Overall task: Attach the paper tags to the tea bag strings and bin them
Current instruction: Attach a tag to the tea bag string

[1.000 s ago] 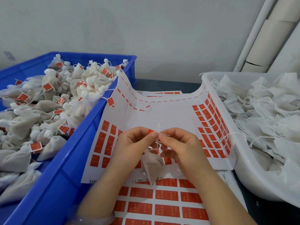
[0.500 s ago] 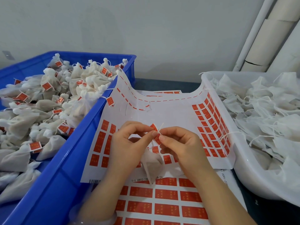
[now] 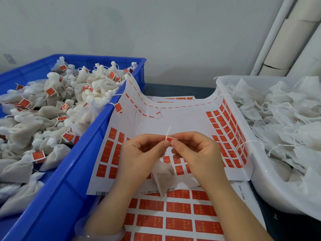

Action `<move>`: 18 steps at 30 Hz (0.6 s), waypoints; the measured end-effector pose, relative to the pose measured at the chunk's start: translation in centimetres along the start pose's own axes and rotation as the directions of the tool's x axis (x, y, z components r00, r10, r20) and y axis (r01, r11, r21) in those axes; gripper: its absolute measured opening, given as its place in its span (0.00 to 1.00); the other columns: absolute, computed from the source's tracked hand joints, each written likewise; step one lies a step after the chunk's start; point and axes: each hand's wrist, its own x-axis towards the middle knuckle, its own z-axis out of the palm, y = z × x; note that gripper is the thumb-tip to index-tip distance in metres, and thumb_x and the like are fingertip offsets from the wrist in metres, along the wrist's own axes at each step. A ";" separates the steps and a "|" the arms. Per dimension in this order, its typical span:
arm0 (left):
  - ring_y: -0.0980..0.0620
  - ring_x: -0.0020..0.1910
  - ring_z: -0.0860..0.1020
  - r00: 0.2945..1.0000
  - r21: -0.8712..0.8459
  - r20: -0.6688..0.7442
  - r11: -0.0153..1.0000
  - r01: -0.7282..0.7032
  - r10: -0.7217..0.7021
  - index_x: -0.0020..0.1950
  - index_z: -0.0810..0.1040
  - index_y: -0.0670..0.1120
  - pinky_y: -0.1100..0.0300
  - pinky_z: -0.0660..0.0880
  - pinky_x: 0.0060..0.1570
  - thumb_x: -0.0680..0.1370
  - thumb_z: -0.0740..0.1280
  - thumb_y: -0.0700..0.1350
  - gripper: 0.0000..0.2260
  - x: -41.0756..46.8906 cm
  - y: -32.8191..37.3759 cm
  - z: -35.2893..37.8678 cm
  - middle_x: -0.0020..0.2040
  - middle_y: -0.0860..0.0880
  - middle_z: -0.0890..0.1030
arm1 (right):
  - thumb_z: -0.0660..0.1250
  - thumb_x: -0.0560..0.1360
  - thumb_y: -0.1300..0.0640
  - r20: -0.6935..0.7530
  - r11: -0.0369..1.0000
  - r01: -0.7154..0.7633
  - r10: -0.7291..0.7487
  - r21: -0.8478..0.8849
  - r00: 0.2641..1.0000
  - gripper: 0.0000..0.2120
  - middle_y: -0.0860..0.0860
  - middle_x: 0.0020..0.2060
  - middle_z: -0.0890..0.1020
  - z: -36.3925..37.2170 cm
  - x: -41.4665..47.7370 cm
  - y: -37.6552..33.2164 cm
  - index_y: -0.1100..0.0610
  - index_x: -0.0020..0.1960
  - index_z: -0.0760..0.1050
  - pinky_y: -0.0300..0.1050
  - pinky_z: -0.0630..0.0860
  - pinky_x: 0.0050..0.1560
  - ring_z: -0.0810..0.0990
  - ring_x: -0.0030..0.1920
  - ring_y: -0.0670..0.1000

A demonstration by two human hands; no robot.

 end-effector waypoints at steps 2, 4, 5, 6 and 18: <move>0.59 0.35 0.81 1.000 -0.016 0.005 1.000 0.017 -0.017 0.42 0.80 0.56 0.72 0.74 0.32 0.65 0.69 0.53 0.08 0.0 0.0 0.0 0.35 0.60 0.83 | 0.71 0.70 0.55 -0.027 1.000 0.007 -0.007 -0.013 1.000 0.06 0.38 0.37 0.83 0.0 0.0 0.0 0.44 0.41 0.78 0.29 0.75 0.33 0.82 0.37 0.40; 0.58 0.34 0.81 1.000 -0.022 0.008 0.999 0.030 -0.030 0.42 0.80 0.56 0.72 0.75 0.32 0.64 0.69 0.53 0.08 0.1 0.0 0.0 0.35 0.59 0.83 | 0.71 0.70 0.55 -0.041 0.999 0.012 -0.013 -0.032 0.999 0.07 0.37 0.36 0.82 0.0 0.0 0.0 0.44 0.41 0.77 0.28 0.75 0.32 0.82 0.37 0.40; 0.58 0.34 0.81 0.999 -0.024 0.009 0.999 0.037 -0.037 0.42 0.80 0.55 0.72 0.75 0.32 0.64 0.69 0.53 0.08 0.0 0.0 0.0 0.35 0.59 0.83 | 0.71 0.70 0.55 -0.045 0.999 0.012 -0.014 -0.040 0.999 0.07 0.37 0.36 0.82 0.0 0.0 0.0 0.43 0.41 0.77 0.28 0.75 0.32 0.82 0.37 0.39; 0.58 0.34 0.81 0.999 -0.027 0.010 0.999 0.045 -0.045 0.42 0.80 0.55 0.71 0.75 0.32 0.64 0.69 0.53 0.08 0.0 0.0 0.0 0.35 0.59 0.83 | 0.71 0.70 0.55 -0.046 0.999 0.012 -0.014 -0.047 0.999 0.07 0.37 0.36 0.82 0.0 0.0 0.0 0.43 0.41 0.77 0.28 0.75 0.33 0.82 0.37 0.39; 0.55 0.33 0.82 0.991 -0.113 0.056 0.985 0.129 -0.123 0.40 0.81 0.50 0.68 0.76 0.33 0.62 0.70 0.53 0.10 0.2 -0.1 -0.1 0.35 0.54 0.83 | 0.71 0.70 0.56 -0.035 0.997 0.026 -0.028 -0.067 0.999 0.07 0.35 0.36 0.81 0.0 0.0 0.2 0.44 0.39 0.77 0.27 0.74 0.35 0.81 0.39 0.39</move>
